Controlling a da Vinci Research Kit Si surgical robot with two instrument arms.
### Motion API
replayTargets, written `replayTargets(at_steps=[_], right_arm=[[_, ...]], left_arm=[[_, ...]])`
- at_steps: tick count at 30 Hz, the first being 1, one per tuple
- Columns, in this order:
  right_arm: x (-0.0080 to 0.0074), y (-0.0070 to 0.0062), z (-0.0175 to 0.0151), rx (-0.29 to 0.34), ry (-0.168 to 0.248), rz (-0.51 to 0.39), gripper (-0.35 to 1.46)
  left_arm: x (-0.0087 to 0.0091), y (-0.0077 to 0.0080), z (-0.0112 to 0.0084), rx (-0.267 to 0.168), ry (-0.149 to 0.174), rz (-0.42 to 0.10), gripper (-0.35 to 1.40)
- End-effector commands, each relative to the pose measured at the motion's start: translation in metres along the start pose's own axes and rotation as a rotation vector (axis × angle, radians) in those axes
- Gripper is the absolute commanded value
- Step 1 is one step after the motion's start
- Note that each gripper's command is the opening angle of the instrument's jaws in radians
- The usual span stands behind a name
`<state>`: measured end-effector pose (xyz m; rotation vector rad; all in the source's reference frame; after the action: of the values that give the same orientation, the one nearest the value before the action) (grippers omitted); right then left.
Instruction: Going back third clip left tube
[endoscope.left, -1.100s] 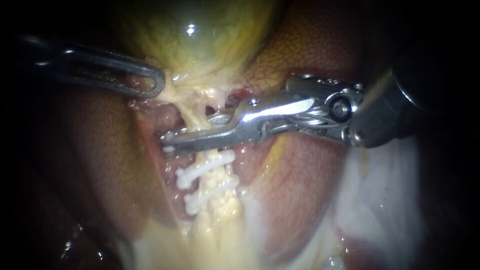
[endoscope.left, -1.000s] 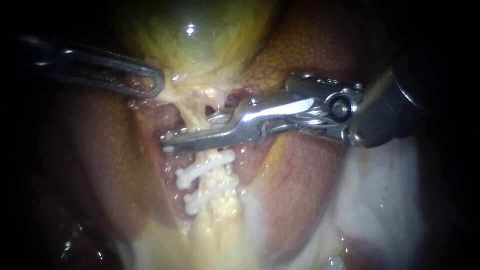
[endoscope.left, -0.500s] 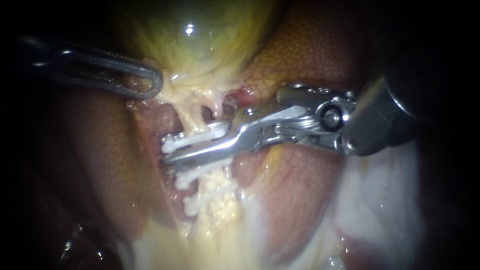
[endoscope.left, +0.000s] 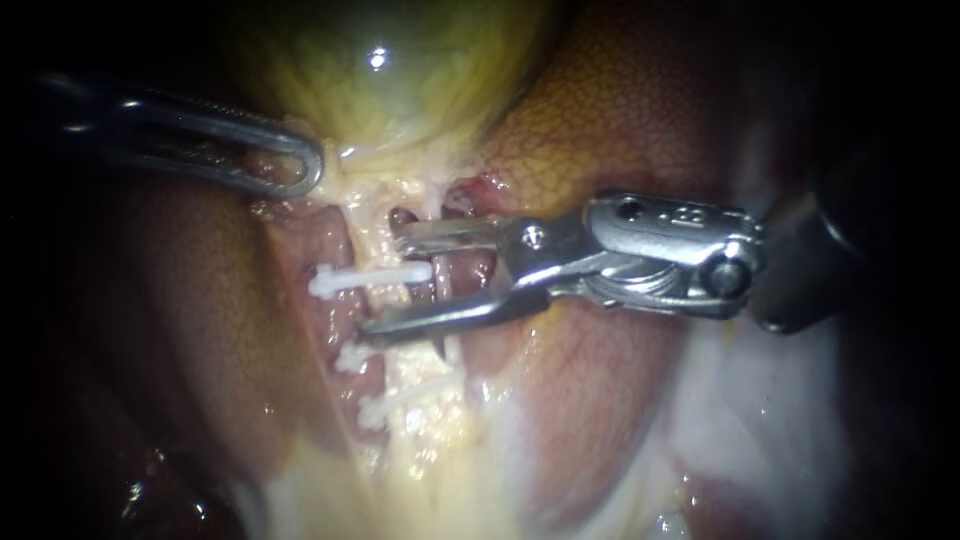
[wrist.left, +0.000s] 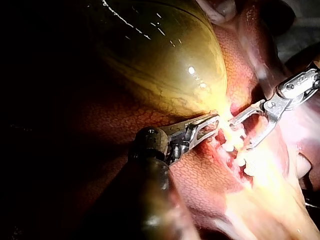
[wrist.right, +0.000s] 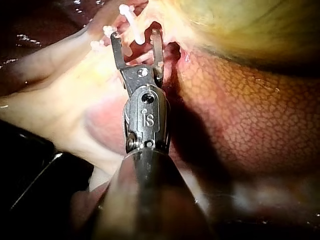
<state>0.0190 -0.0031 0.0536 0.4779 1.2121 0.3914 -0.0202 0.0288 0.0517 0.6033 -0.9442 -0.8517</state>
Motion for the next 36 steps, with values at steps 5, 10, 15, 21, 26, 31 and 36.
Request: replayTargets(at_steps=[5,10,15,21,26,31,36], right_arm=[[-0.0004,-0.0016,-0.003,-0.008,-0.005,-0.111,0.5],[-0.0004,-0.0036,-0.0063,-0.008,-0.01,-0.195,0.5],[-0.0002,-0.0045,-0.0085,-0.014,-0.013,-0.223,0.49],[0.0005,-0.004,-0.0102,-0.037,-0.017,-0.227,0.49],[0.0005,-0.0038,-0.0113,-0.051,-0.02,-0.226,0.49],[0.0004,-0.0038,-0.0117,-0.054,-0.021,-0.225,0.49],[0.0003,-0.0039,-0.0119,-0.052,-0.021,-0.226,0.49]], left_arm=[[0.0001,0.0,-0.0002,0.001,0.0,0.001,-0.35],[0.0001,0.0,-0.0002,0.001,0.001,0.001,-0.35],[0.0001,0.0,-0.0003,0.001,0.001,0.001,-0.35],[0.0002,0.0,-0.0003,0.001,0.001,0.001,-0.35],[0.0002,-0.0001,-0.0001,0.001,0.0,0.001,-0.35],[0.0002,-0.0002,0.0005,-0.003,-0.001,0.001,-0.35],[0.0004,-0.0005,0.0022,-0.012,-0.006,0.002,-0.35]])
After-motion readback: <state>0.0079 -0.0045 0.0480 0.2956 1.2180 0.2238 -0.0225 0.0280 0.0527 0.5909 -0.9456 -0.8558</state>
